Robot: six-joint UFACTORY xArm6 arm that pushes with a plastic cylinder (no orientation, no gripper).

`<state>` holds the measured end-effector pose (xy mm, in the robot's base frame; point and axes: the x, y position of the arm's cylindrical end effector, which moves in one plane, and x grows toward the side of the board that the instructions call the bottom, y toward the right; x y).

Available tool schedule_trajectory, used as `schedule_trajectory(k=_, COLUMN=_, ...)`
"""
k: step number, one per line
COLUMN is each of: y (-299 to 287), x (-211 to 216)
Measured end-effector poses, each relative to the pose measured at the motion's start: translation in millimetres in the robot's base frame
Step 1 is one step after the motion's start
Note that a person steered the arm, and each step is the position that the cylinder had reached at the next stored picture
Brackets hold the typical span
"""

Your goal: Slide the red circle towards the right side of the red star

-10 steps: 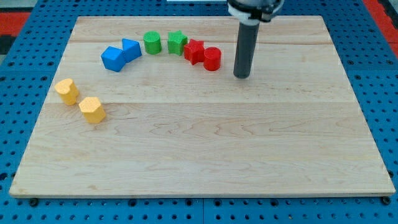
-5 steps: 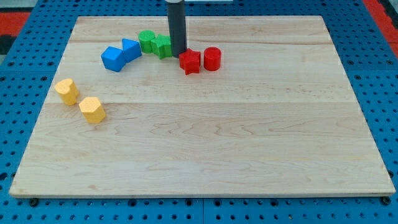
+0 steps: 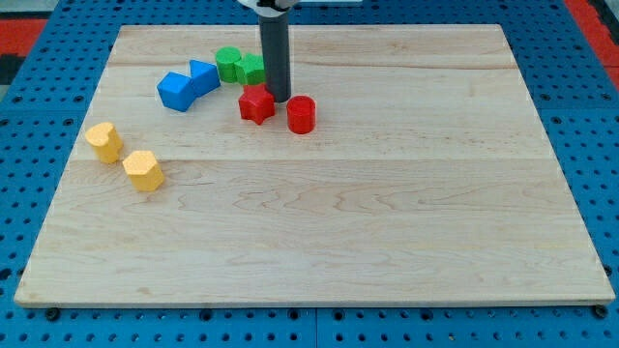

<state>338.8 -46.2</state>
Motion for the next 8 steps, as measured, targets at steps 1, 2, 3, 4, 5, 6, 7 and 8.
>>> schedule_trajectory(k=1, y=4.8, x=0.0)
schedule_trajectory(k=2, y=-19.0, x=28.8)
schedule_trajectory(k=3, y=-30.7, x=40.5)
schedule_trajectory(k=4, y=-19.7, x=18.7)
schedule_trajectory(k=5, y=-26.1, x=4.8)
schedule_trajectory(k=6, y=-70.0, x=16.6)
schedule_trajectory(k=7, y=-79.3, x=25.7)
schedule_trajectory(k=8, y=-74.4, x=21.0)
